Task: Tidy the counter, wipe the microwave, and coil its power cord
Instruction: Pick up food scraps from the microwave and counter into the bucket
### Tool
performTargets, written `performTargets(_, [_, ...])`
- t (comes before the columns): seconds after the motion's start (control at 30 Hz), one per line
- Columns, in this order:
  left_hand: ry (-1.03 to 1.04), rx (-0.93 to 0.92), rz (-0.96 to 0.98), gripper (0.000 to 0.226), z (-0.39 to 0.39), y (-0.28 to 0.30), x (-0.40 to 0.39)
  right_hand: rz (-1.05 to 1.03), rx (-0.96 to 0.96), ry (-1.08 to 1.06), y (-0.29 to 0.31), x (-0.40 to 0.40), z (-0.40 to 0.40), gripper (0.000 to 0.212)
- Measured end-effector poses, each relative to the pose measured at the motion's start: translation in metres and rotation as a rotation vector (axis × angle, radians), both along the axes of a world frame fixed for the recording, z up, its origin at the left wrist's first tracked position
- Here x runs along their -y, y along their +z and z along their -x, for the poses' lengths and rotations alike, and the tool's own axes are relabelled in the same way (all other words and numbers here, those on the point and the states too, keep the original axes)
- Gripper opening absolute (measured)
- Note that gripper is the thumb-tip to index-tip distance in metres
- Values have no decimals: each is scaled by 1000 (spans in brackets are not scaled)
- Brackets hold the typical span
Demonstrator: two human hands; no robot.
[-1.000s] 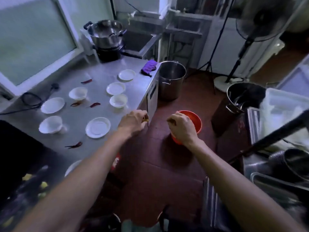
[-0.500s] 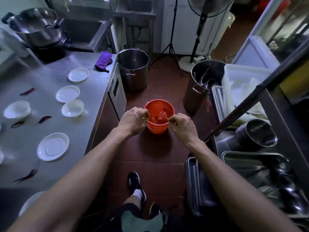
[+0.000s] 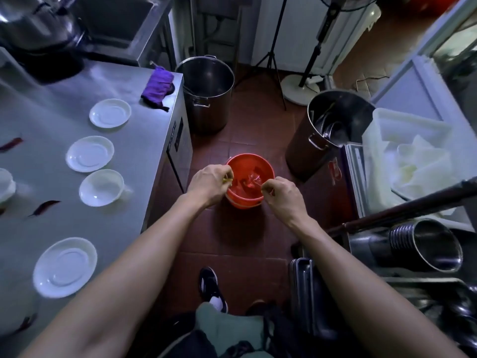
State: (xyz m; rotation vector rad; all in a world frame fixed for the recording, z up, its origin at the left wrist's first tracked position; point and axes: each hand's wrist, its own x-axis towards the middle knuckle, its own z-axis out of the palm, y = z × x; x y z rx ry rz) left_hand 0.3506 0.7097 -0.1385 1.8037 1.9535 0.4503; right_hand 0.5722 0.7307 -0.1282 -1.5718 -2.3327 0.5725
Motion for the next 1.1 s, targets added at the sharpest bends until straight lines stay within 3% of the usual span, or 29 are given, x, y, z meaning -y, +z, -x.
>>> performTargets(0.27, [-73, -19, 59, 6, 14, -16, -59, 42, 7, -53, -14, -50, 9, 12])
performTargets(0.8, [-111, -55, 231, 9, -36, -53, -234, 275, -32, -63, -82, -208, -20, 13])
performTargets(1.1, [-150, -32, 361, 12, -54, -92, -269, 419, -40, -151, -119, -253, -38, 13])
